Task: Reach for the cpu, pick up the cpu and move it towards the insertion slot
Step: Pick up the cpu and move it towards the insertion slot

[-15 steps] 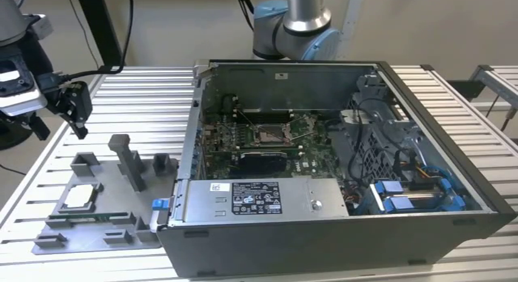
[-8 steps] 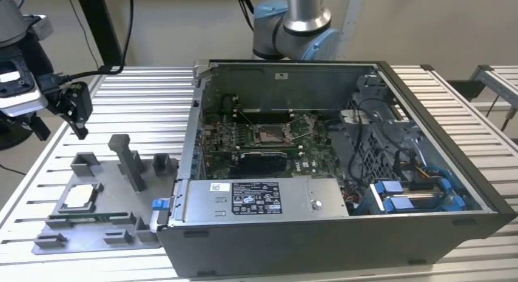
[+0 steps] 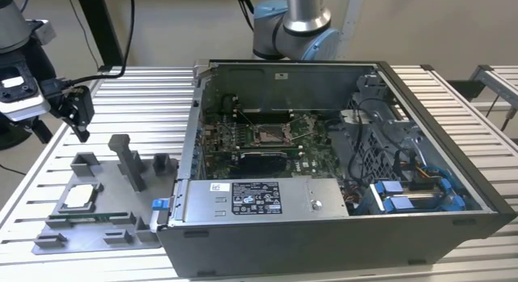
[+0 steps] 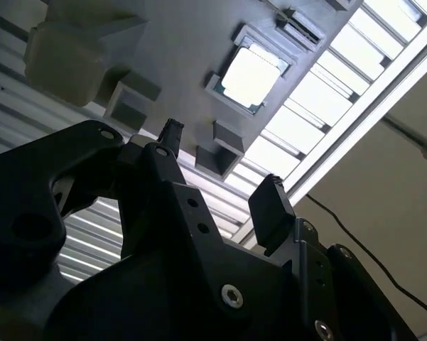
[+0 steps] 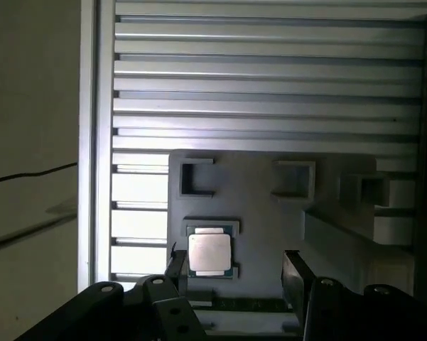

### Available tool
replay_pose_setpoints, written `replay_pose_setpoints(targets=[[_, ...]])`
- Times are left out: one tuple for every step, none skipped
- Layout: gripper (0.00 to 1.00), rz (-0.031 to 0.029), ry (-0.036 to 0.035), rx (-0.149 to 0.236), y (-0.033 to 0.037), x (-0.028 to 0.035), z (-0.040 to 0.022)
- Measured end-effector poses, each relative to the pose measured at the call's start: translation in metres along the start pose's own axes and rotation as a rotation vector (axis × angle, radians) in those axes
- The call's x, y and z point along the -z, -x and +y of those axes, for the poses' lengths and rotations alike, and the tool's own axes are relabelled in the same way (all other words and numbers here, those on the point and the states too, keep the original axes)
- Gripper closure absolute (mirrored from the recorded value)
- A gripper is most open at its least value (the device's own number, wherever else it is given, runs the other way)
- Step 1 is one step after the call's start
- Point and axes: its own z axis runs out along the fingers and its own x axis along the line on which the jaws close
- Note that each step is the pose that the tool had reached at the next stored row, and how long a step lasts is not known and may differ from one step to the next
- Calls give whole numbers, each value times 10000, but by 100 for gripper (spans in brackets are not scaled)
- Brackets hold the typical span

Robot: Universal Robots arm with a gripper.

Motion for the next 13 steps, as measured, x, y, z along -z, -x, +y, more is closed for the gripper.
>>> replay_pose_setpoints(targets=[[0, -1, 1, 0, 0, -10, 0], [0, -1, 1, 0, 0, -19, -1], [0, -1, 0, 0, 0, -28, -1], [0, -1, 0, 0, 0, -37, -1], [0, -1, 0, 0, 0, -47, -2], [0, 0, 0, -1, 0, -57, -2], [0, -1, 0, 0, 0, -67, -2], [0, 0, 0, 0, 0, -77, -3], [0, -1, 0, 0, 0, -88, -3], [0, 0, 0, 0, 0, -98, -4], [0, -1, 0, 0, 0, -110, -4], [0, 0, 0, 0, 0, -120, -5], [0, 0, 0, 0, 0, -131, -5]])
